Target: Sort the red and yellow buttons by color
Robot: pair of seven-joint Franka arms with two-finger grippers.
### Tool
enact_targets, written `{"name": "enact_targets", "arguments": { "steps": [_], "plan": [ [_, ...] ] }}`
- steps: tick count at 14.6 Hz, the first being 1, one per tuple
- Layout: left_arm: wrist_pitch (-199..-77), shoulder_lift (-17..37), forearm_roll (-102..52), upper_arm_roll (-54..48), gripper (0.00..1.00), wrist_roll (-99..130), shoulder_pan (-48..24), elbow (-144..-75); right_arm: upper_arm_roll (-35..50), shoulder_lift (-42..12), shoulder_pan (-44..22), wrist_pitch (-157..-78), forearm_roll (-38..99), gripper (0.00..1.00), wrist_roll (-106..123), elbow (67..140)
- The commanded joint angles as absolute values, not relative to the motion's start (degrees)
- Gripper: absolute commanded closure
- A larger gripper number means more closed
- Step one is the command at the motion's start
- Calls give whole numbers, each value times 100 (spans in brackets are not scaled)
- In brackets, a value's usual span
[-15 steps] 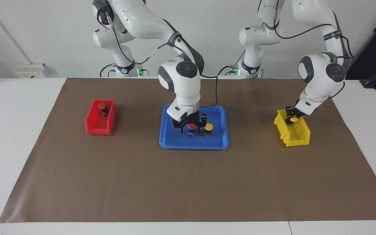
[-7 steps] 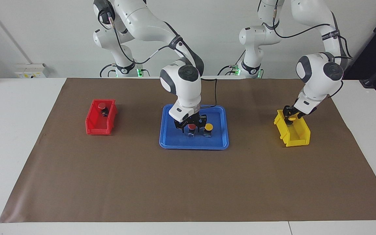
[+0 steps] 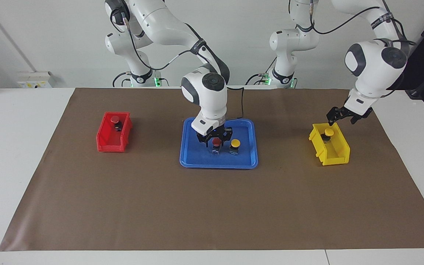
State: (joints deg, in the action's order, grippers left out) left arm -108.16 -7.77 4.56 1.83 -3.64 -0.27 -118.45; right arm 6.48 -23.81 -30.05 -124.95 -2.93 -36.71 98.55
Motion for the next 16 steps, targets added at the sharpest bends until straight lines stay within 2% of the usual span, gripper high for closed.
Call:
{"name": "enact_targets", "arguments": {
  "steps": [1, 3, 6, 9, 16],
  "plan": [
    [-9882, -703, 528, 158, 0, -368, -254, -10980, 686, -2224, -3006, -12674, -133, 34, -3788, 10081],
    [-9512, -703, 222, 149, 0, -492, -342, -10488, 686, -2215, -3023, -12726, -114, 34, -3788, 10133],
    [-9054, -396, 35, 149, 0, -492, -465, -9600, 686, -2197, -3050, -12735, -105, 34, -3788, 10151],
    [-8991, -299, 44, 158, 0, -501, -536, -9439, 686, -2188, -3059, -12735, -97, 38, -3788, 10169],
    [-9334, -247, 18, 149, 0, -527, -475, -9492, 686, -2197, -3050, -12727, 0, 79, -3788, 10152]
  ]
}}
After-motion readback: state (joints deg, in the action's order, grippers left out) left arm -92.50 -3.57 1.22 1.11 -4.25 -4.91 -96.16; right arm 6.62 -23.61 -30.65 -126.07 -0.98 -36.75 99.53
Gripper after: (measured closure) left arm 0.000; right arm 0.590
